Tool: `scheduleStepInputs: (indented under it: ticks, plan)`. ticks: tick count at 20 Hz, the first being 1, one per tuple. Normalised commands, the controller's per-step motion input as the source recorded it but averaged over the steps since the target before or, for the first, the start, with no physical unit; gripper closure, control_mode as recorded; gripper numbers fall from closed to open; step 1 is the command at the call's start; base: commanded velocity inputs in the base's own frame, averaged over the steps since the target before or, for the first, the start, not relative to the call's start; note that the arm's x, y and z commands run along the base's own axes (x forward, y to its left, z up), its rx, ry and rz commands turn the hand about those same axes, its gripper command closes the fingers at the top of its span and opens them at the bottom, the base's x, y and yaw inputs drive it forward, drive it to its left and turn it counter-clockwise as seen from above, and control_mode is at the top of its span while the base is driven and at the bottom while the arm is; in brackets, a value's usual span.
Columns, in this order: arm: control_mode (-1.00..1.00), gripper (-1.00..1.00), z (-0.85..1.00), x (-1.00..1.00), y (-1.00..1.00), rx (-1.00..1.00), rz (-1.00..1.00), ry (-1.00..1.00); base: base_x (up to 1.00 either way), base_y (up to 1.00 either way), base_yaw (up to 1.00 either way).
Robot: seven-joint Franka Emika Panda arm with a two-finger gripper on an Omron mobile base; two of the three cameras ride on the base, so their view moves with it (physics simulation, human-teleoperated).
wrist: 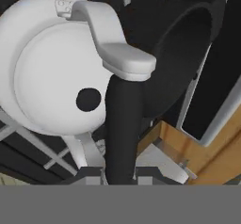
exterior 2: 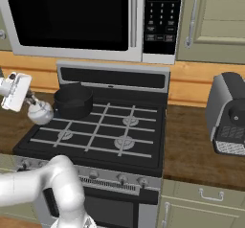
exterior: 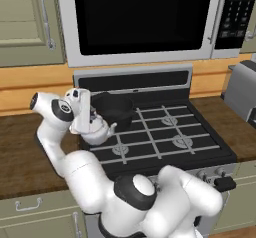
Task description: Pick the kettle from the counter and place it on a stove burner. Then turn the burner on.
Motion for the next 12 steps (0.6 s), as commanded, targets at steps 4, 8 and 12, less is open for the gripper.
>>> scheduleStepInputs:
  ticks: [4,8,12]
  plan:
    - [-1.0,1.0,-0.01,0.0,-1.0,0.0,-0.2,0.14,0.0,0.0,0.0]
    - [-1.0,1.0,-0.24,0.0,-1.0,0.0,-0.18,0.14,0.0,0.0,0.0]
    - [-1.0,1.0,-0.11,0.0,-0.33,0.0,-0.02,0.02,0.0,0.0,0.0]
